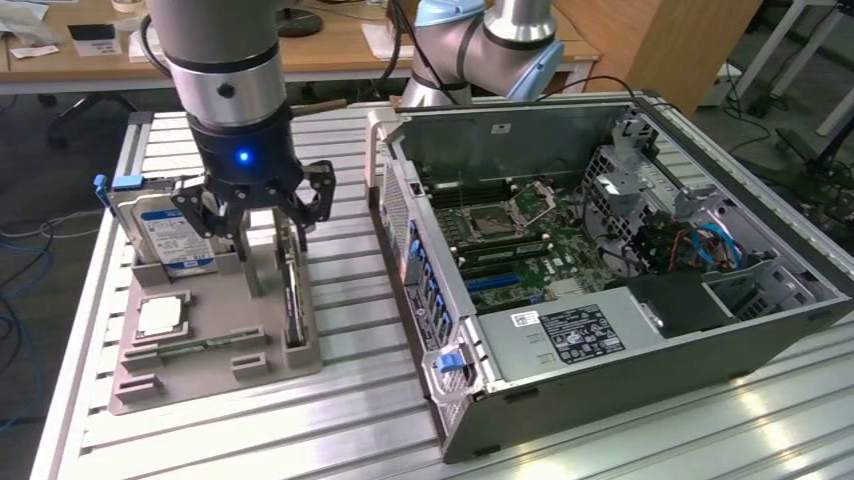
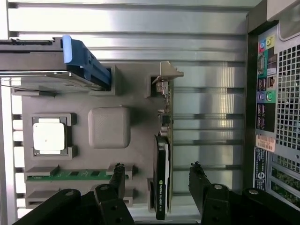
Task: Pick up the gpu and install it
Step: 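Pick up the gpu and move the gpu toward the slot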
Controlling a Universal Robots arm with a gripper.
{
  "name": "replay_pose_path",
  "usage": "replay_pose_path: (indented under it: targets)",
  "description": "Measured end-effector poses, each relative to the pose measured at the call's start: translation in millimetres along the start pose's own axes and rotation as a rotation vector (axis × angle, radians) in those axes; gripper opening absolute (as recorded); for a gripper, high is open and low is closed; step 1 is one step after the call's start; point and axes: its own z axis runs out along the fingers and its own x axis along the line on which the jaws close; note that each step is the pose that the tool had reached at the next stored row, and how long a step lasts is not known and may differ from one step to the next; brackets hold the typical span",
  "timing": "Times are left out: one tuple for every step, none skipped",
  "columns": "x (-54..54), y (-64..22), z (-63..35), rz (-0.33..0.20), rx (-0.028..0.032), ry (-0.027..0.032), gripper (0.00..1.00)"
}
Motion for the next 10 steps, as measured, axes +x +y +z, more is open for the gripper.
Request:
replay_pose_path:
  targets:
    - [-0.9,0.0,1.2,0.0,0.0,0.0001,0.66]
    - [-1.7,0.1,2.4,0.0,-0.0001,0.0,0.66]
    - [-2.3,0.0,3.8,0.0,-0.0002,-0.0001,0.66]
    - [-2.6,0.1,5.1,0.0,-0.0001,-0.0001,0.66]
    - [-2.9,0.1,6.5,0.0,-0.0001,0.0,0.66]
    - [-3.1,0.0,7.8,0.001,-0.0001,-0.0001,0.66]
    - [-3.3,0.0,9.1,0.001,0.0,0.0,0.66]
    - [-3.5,-0.1,10.5,0.002,-0.0001,-0.0001,0.66]
    - [-3.6,-0.1,11.9,0.002,0.0,0.0,0.66]
    - [-3.7,-0.1,13.5,0.002,0.0,-0.0002,0.66]
